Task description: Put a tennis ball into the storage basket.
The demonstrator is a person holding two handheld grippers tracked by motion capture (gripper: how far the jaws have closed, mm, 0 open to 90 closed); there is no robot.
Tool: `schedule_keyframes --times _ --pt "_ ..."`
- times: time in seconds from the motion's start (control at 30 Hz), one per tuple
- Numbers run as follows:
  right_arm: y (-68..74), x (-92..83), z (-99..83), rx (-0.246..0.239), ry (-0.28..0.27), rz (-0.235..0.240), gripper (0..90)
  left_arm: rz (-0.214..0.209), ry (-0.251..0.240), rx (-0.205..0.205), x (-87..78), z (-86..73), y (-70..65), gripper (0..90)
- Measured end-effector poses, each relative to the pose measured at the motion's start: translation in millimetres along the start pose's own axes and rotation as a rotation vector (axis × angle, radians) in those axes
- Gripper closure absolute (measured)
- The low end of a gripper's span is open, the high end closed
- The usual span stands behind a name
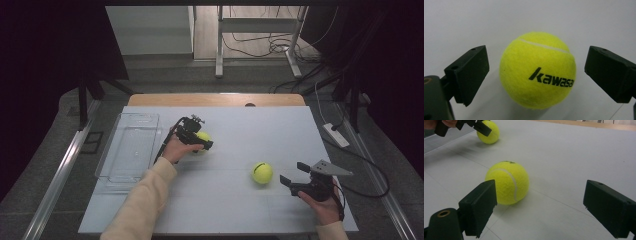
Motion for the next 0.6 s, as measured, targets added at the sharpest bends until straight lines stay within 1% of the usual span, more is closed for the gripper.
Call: schedule_keyframes --times 0.13,0.3,0.37,0.43,0.47,0.6 --pt "0.1 0.2 -0.1 -0.001 0.001 0.0 11.7 -0.003 0.014 0.002 4.7 -0.4 -0.2 7.3" --pt "-0.2 0.1 -0.2 0.001 -0.001 0.0 11.7 0.002 0.036 0.01 7.0 -0.8 -2.8 10.7" --pt "-0.1 -0.2 0.0 0.0 -0.002 0.001 11.7 0.007 0.04 0.01 8.0 -1.0 -3.1 14.9" --pt "0.2 -0.3 0.2 -0.001 0.0 -0.001 11.7 0.02 0.04 0.003 8.1 -1.3 -3.6 22.5" --pt "0.3 -0.4 0.3 -0.002 0.0 -0.001 11.7 0.02 0.039 0.003 7.8 -1.2 -3.5 25.6" --pt "-0.1 -0.4 0.1 0.0 -0.003 0.0 11.7 0.027 0.036 0.017 6.2 -1.4 -3.9 26.5"
Point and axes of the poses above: each handheld gripper's, and its own axes: x roughly forward along the jaws, z roughly out of its top, y roughly to its left, the point moved 1 cm from there along x, roughly forward along the jaws, and after that the axes turned 10 degrees about z, right-handed, at the moved point
